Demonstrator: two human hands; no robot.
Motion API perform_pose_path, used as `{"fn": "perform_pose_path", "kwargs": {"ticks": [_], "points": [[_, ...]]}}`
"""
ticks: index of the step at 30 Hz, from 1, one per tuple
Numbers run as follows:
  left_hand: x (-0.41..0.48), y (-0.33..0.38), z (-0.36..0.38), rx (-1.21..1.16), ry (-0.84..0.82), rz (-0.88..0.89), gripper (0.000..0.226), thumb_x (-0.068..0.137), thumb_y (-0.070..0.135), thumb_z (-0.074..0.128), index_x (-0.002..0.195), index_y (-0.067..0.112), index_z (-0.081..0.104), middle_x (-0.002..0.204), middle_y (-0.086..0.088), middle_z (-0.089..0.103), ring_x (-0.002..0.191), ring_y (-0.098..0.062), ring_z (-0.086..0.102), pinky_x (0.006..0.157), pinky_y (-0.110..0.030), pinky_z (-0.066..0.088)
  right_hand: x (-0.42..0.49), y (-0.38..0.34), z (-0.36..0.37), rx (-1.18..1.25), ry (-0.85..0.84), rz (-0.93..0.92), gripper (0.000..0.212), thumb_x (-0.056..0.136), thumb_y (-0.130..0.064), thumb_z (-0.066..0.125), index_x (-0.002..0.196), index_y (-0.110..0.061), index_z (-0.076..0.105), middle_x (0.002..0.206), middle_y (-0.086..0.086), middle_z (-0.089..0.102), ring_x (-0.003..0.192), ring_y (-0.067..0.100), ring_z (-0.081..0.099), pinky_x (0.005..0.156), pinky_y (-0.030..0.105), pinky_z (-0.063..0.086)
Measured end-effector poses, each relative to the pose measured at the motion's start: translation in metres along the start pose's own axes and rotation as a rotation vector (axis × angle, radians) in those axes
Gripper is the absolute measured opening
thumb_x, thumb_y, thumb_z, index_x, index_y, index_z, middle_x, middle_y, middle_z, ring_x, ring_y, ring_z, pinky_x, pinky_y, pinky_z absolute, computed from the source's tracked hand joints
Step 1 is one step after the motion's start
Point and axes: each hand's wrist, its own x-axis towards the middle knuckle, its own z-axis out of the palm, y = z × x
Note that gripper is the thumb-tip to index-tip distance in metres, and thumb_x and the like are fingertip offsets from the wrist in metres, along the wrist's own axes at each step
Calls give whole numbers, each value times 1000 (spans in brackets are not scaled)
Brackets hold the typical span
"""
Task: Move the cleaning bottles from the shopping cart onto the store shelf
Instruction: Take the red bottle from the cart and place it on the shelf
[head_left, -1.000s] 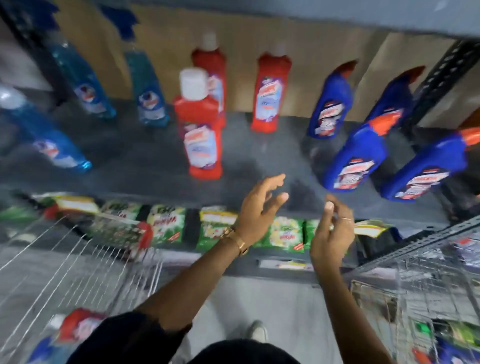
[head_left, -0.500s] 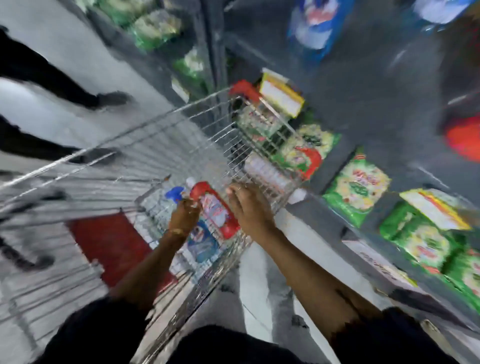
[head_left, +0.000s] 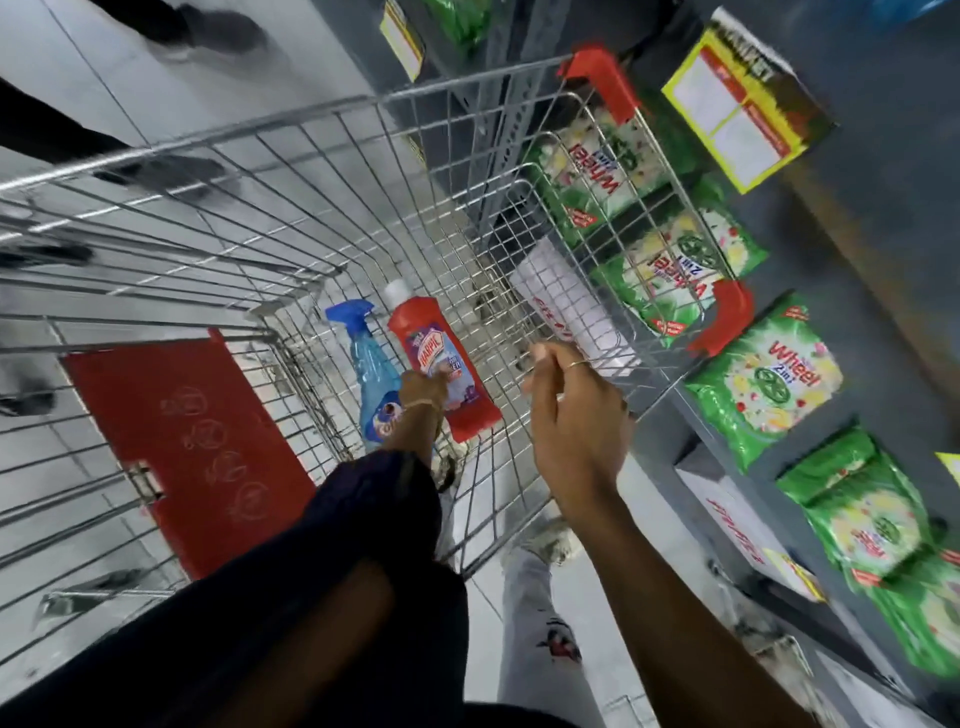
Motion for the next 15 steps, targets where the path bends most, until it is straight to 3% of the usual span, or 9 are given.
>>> {"fn": "perform_pose_path", "kwargs": {"ticks": [1, 3, 6, 9, 11, 13, 15], "points": [[-4, 2, 1, 30, 68, 13, 48, 79, 33, 67, 114, 2, 54, 111, -16, 65, 102, -31, 64, 89, -47, 55, 0, 0, 0, -11, 0, 1, 32, 97, -36, 35, 111, -25, 62, 95, -2, 77, 84, 18, 69, 68, 24, 42], [-13, 7, 2, 33, 50, 88, 56, 73, 33, 69, 116, 2, 51, 110, -14, 64, 102, -32, 64, 90, -48, 55, 0, -1, -1, -23, -5, 0, 32, 96, -36, 35, 110, -25, 61, 96, -3, 77, 86, 19, 70, 69, 25, 42], [-30, 9, -4, 112, 73, 187, 48, 81, 19, 63, 120, 2, 42, 108, -13, 61, 98, -30, 63, 86, -41, 55, 0, -1, -1, 42, 0, 9, 37, 94, -38, 32, 111, -25, 61, 96, 0, 77, 86, 21, 70, 75, 29, 52], [-67, 28, -18, 120, 16, 332, 41, 77, 22, 65, 109, 4, 47, 106, -12, 65, 92, -31, 65, 77, -41, 57, 2, 3, -6, 294, 12, 26, 31, 96, -32, 39, 107, -18, 63, 94, 4, 75, 84, 18, 70, 74, 37, 57], [-112, 46, -32, 84, -28, 465, 29, 83, 15, 64, 101, 6, 43, 103, -12, 61, 89, -28, 62, 67, -32, 54, 4, 4, -21, 527, -29, 83, 28, 96, -28, 45, 108, -11, 63, 97, 3, 72, 87, 15, 67, 77, 31, 58], [-163, 64, -46, 67, -74, 617, 25, 84, 9, 63, 98, 10, 42, 100, -14, 60, 87, -27, 60, 64, -29, 51, 5, 8, -40, 664, -139, 126, 36, 91, -37, 47, 114, -12, 60, 99, -1, 67, 87, 10, 63, 74, 23, 54], [-214, 81, -58, 51, -154, 724, 26, 81, 6, 65, 98, 9, 45, 96, -16, 63, 85, -28, 62, 64, -32, 52, 2, 14, -61, 758, -248, 146, 49, 83, -55, 46, 117, -22, 58, 104, -6, 64, 95, 7, 61, 82, 25, 49]]}}
